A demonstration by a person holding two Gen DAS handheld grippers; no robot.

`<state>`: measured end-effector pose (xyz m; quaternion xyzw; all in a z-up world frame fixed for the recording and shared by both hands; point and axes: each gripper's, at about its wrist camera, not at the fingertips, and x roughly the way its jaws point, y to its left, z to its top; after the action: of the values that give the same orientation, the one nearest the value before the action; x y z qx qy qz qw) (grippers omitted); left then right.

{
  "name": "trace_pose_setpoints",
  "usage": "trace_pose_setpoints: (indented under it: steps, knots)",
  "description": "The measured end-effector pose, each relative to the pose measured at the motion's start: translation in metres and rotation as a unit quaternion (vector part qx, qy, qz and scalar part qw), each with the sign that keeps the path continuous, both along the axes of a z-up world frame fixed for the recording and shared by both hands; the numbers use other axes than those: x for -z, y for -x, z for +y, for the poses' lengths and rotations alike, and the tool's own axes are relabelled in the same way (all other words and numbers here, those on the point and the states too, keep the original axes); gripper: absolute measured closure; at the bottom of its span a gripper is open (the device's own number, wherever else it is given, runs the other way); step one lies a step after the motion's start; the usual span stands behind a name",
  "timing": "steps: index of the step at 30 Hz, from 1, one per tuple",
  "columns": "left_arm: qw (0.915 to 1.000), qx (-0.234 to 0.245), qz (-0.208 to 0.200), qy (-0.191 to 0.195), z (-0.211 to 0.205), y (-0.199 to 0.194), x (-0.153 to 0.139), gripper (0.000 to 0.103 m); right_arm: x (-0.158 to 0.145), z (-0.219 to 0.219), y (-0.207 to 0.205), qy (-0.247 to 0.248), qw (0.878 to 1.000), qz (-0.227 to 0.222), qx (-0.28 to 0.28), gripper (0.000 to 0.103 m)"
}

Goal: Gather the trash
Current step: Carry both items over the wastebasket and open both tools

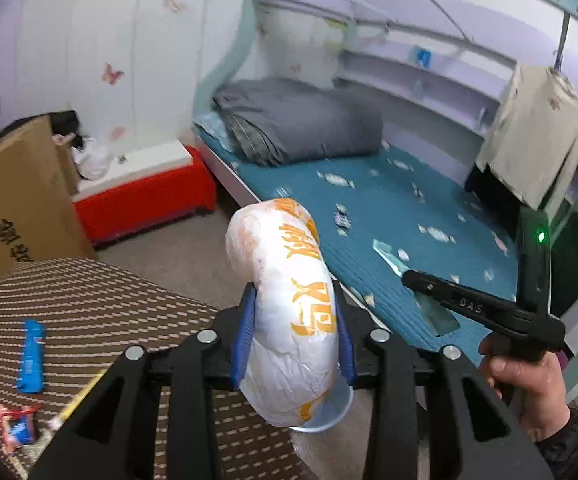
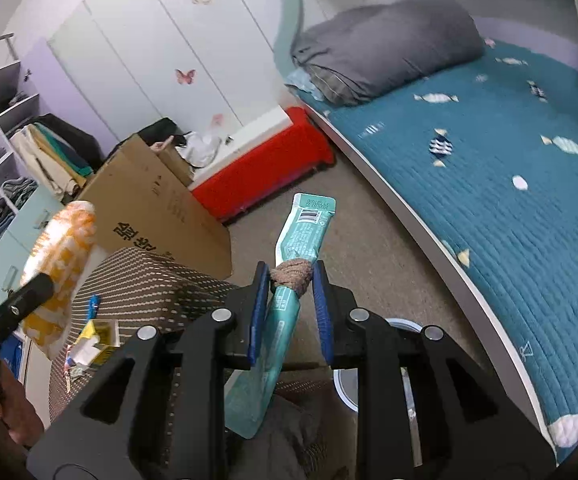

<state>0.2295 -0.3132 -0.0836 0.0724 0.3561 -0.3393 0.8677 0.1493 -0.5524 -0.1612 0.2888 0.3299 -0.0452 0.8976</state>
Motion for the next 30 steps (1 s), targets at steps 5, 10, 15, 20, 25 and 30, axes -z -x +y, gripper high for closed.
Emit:
trace_pose_setpoints:
  steps: [5,10,15,20,25,30]
  knots:
    - [0.9973,0.031,0.05,-0.044,-0.049,-0.011,0.045,0.068,0.023,-0.013,-0.004,-0.013,1.0,0.023,0.006,0.081]
    - [0.9915,0.048,0.091,-0.079,-0.083,-0.021,0.083,0.068,0.049,-0.022,-0.011,-0.029,0.998,0.047,0.009,0.081]
    - [0.9865,0.061,0.118,-0.096,-0.102,-0.032,0.106,0.059,0.069,-0.029,-0.017,-0.042,0.997,0.062,0.01,0.08]
    - [0.9836,0.05,0.123,-0.122,-0.107,-0.04,0.126,0.013,0.102,-0.033,-0.024,-0.063,0.994,0.09,0.01,0.077]
    - [0.9857,0.03,0.12,-0.115,-0.094,-0.039,0.115,0.009,0.141,-0.039,-0.021,-0.104,0.987,0.122,0.033,0.025]
    - [0.9904,0.031,0.082,-0.106,-0.078,-0.024,0.092,0.009,0.134,-0.033,-0.008,-0.099,0.986,0.124,0.048,0.007]
